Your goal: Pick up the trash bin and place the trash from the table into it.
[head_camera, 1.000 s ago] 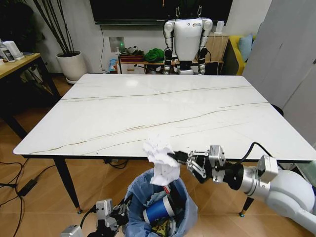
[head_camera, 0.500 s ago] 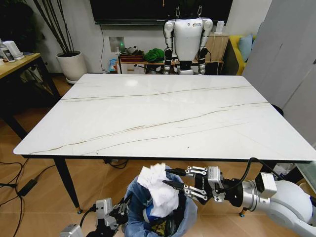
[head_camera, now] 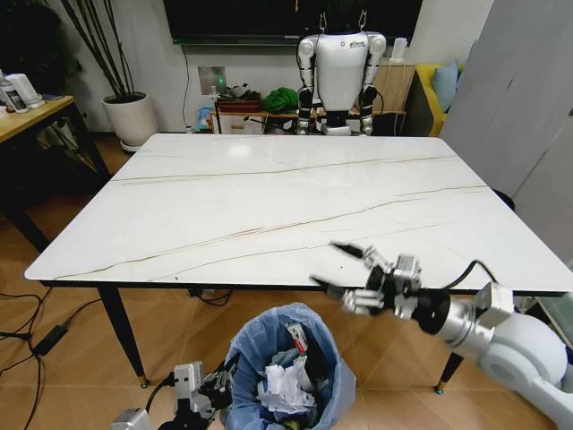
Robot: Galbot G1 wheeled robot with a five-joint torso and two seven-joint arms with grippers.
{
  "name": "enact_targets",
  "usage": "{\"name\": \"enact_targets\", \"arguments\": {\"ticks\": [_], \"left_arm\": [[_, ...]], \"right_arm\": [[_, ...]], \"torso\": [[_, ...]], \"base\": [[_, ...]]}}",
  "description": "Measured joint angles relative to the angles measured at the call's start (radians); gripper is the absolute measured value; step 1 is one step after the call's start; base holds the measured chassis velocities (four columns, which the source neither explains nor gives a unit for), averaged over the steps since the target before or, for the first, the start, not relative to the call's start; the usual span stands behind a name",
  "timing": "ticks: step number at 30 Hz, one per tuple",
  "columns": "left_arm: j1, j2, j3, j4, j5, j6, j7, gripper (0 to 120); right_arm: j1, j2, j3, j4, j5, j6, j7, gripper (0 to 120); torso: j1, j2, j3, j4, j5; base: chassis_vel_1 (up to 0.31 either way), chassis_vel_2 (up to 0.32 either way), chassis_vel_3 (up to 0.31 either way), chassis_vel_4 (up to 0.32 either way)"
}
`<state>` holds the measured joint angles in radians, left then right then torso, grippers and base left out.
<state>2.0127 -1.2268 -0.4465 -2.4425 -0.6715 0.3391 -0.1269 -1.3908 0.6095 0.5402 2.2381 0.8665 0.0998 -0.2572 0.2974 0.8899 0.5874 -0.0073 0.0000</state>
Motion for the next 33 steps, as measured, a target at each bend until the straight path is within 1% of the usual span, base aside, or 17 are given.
{"name": "enact_targets", "arguments": {"ticks": [2,3,5,6,10,11,14,18,20,21,24,25,27,28,30,31,33], "left_arm": [[-0.006,-0.003,0.001,0.011,0.002,-0.004,0.005,0],[-0.006,-0.003,0.001,0.011,0.002,-0.004,0.005,0],[-0.009,-0.005,0.000,0.017,0.005,-0.008,0.008,0],[-0.009,-0.005,0.000,0.017,0.005,-0.008,0.008,0],[-0.014,-0.005,-0.010,0.023,0.020,-0.019,0.011,0],[-0.014,-0.005,-0.010,0.023,0.020,-0.019,0.011,0],[-0.014,-0.005,-0.026,0.038,0.082,-0.050,0.014,0],[-0.009,-0.003,-0.031,0.042,0.097,-0.057,0.010,0],[-0.008,-0.001,-0.033,0.043,0.103,-0.058,0.008,0],[-0.009,0.001,-0.034,0.044,0.109,-0.060,0.003,0],[-0.009,0.020,-0.049,0.050,0.133,-0.066,-0.017,0],[-0.009,0.020,-0.049,0.050,0.133,-0.066,-0.017,0],[-0.008,0.029,-0.060,0.050,0.134,-0.065,-0.016,0],[-0.008,0.029,-0.060,0.050,0.134,-0.065,-0.016,0],[-0.011,0.035,-0.066,0.048,0.136,-0.063,-0.019,0],[-0.013,0.040,-0.071,0.046,0.139,-0.062,-0.022,0],[-0.017,0.046,-0.072,0.047,0.150,-0.060,-0.028,0]], "right_arm": [[-0.007,0.058,0.068,-0.016,-0.044,-0.024,0.133,98],[-0.007,0.058,0.068,-0.016,-0.044,-0.024,0.133,98],[-0.048,0.119,0.170,-0.018,-0.050,-0.082,0.202,100],[-0.048,0.119,0.170,-0.018,-0.050,-0.082,0.202,100],[-0.123,0.190,0.305,-0.028,-0.049,-0.123,0.224,100],[-0.123,0.190,0.305,-0.028,-0.049,-0.123,0.224,100],[-0.171,0.242,0.401,-0.042,-0.048,-0.142,0.196,100],[-0.209,0.268,0.457,-0.042,-0.050,-0.164,0.176,100],[-0.222,0.276,0.473,-0.042,-0.053,-0.170,0.172,100],[-0.244,0.290,0.497,-0.040,-0.057,-0.173,0.163,100],[-0.376,0.372,0.601,-0.041,-0.060,-0.143,0.065,100],[-0.376,0.372,0.601,-0.041,-0.060,-0.143,0.065,100],[-0.431,0.438,0.639,-0.047,-0.063,-0.114,0.021,100],[-0.431,0.438,0.639,-0.047,-0.063,-0.114,0.021,100],[-0.442,0.480,0.643,-0.067,-0.079,-0.074,-0.003,100],[-0.448,0.539,0.647,-0.084,-0.101,-0.055,-0.015,100],[-0.445,0.609,0.656,-0.105,-0.121,-0.049,-0.019,100]], "torso": [[0.000,0.000,0.000,0.0002,0.0001],[0.000,0.000,0.000,0.0002,0.0001],[0.000,0.000,0.000,0.0000,0.0001],[0.000,0.000,0.000,0.0000,0.0001],[0.000,0.000,0.000,-0.0003,-0.0001],[0.000,0.000,0.000,-0.0003,-0.0001],[0.000,0.000,0.000,-0.0001,0.0002],[0.000,0.000,0.000,0.0005,0.0000],[0.000,0.000,0.000,0.0000,-0.0002],[0.000,0.000,0.000,0.0006,-0.0001],[0.000,0.000,0.000,-0.0007,0.0001],[0.000,0.000,0.000,-0.0007,0.0001],[0.000,0.000,0.000,-0.0004,-0.0002],[0.000,0.000,0.000,-0.0004,-0.0002],[0.000,0.000,0.000,0.0001,-0.0004],[0.000,0.000,0.000,0.0003,0.0002],[0.000,0.000,0.000,-0.0001,-0.0001]], "base": [[0.000,0.000,0.000,0.000],[0.000,0.000,0.000,0.000],[0.000,0.000,0.000,0.000],[0.000,0.000,0.000,0.000],[0.000,0.000,0.000,0.000],[0.000,0.000,0.000,0.000],[0.000,0.000,0.000,0.000],[0.000,0.000,0.000,0.000],[0.000,0.000,0.000,0.000],[0.000,0.000,0.000,0.000],[0.000,0.000,0.000,0.000],[0.000,0.000,0.000,0.000],[0.000,0.000,0.000,0.000],[0.000,0.000,0.000,0.000],[0.000,0.000,0.000,0.000],[0.000,0.000,0.000,0.000],[0.000,0.000,0.000,0.000]]}}
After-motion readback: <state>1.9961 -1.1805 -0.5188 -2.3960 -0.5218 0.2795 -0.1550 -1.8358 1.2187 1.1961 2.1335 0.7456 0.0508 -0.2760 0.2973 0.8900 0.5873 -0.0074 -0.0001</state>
